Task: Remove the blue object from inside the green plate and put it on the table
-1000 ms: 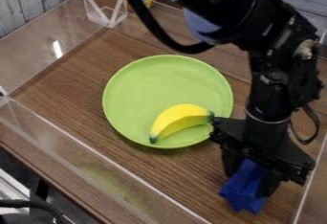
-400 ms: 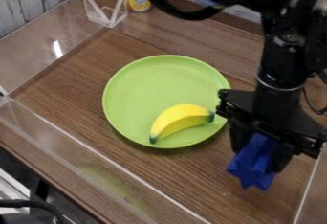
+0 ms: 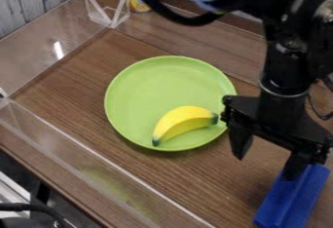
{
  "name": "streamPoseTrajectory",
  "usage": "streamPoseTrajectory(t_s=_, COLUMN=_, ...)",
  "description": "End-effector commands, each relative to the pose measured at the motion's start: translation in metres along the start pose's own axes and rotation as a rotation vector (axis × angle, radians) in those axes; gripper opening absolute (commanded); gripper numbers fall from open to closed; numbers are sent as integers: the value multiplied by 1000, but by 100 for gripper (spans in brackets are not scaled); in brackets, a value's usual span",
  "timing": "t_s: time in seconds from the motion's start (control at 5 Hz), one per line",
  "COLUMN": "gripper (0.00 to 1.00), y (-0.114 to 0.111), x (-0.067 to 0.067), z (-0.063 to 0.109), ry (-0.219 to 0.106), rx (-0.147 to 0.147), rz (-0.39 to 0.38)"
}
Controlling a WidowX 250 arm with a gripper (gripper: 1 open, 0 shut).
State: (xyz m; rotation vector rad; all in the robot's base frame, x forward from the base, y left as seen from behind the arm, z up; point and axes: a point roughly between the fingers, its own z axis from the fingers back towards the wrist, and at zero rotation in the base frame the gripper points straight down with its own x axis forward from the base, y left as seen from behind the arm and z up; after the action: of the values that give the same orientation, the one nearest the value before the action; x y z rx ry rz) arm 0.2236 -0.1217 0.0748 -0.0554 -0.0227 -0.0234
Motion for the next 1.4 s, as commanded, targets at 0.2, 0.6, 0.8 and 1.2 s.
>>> streamPoseTrajectory(t_s=0.2, gripper=100, y=-7, x=4, z=0, ry=-35, rx=-38, rz=9)
streamPoseTrajectory(t_s=0.6, gripper=100, y=-11, x=3, z=-9, ry=-32, rx=-47, rz=17)
streamPoseTrajectory(t_s=0.8, gripper=100, y=-11, x=3, z=-12, ry=-28, rx=-47, rz=24)
streamPoseTrajectory(t_s=1.2, gripper=100, y=-5, x=5, z=-17, ry=-20, rx=-35, rz=41)
